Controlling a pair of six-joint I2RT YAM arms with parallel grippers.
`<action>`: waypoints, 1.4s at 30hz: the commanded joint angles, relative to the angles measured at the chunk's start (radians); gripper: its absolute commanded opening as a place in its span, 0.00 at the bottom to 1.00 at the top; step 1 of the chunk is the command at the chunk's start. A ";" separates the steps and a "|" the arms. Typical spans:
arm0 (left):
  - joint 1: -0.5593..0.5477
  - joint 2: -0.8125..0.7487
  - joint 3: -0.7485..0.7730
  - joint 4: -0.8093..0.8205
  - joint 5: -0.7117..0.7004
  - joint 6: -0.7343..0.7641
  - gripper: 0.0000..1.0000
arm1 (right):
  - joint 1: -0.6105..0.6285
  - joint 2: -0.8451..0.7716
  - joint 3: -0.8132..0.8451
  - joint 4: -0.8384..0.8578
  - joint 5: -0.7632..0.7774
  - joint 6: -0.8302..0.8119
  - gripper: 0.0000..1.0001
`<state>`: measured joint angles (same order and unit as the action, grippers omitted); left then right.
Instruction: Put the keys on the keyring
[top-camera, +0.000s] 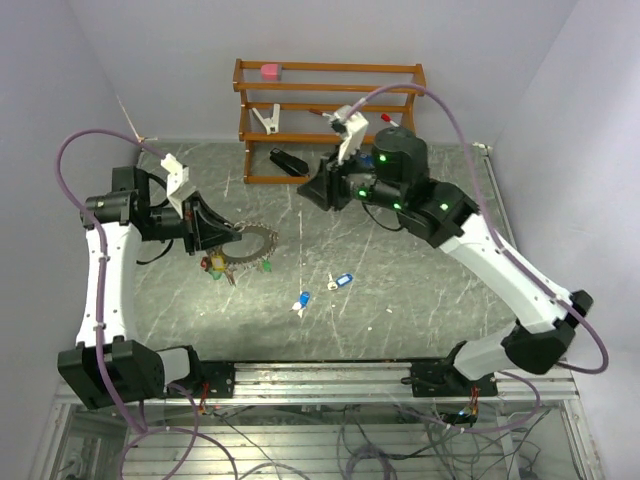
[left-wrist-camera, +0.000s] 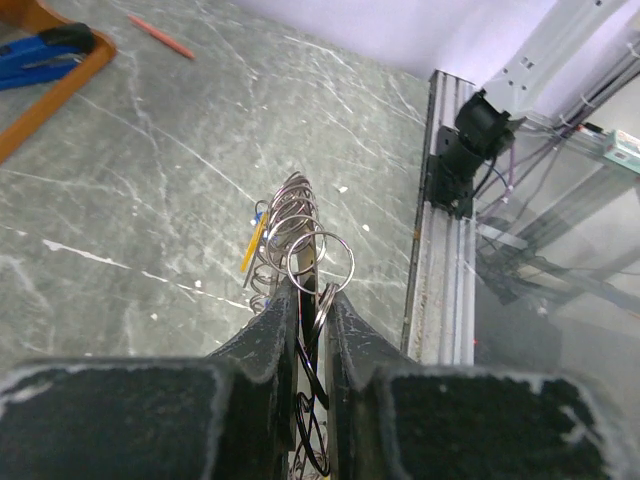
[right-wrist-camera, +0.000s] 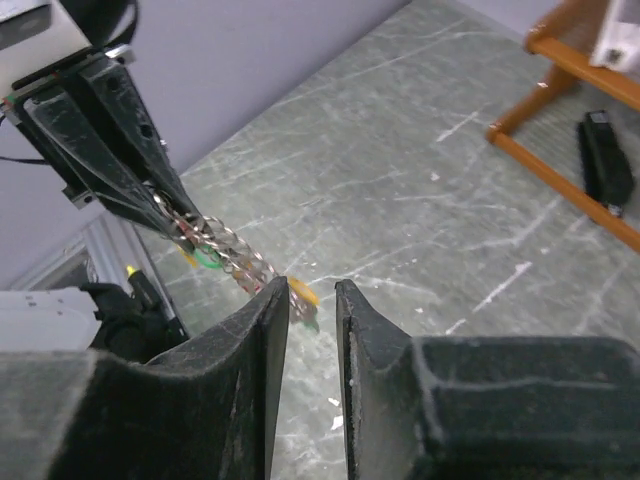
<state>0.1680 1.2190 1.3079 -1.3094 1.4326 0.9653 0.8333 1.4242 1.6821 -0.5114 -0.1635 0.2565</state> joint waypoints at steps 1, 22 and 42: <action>-0.037 0.048 0.000 -0.182 0.039 0.192 0.07 | 0.044 0.131 0.014 0.036 -0.116 -0.071 0.25; -0.090 0.101 -0.013 -0.183 0.026 0.208 0.07 | 0.186 0.251 0.144 0.085 -0.179 -0.122 0.23; -0.107 0.069 0.017 -0.183 0.034 0.164 0.07 | 0.205 0.307 0.139 0.092 -0.215 -0.125 0.17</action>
<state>0.0715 1.3186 1.2926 -1.4761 1.4174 1.1343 1.0336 1.7138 1.7988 -0.4343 -0.3637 0.1379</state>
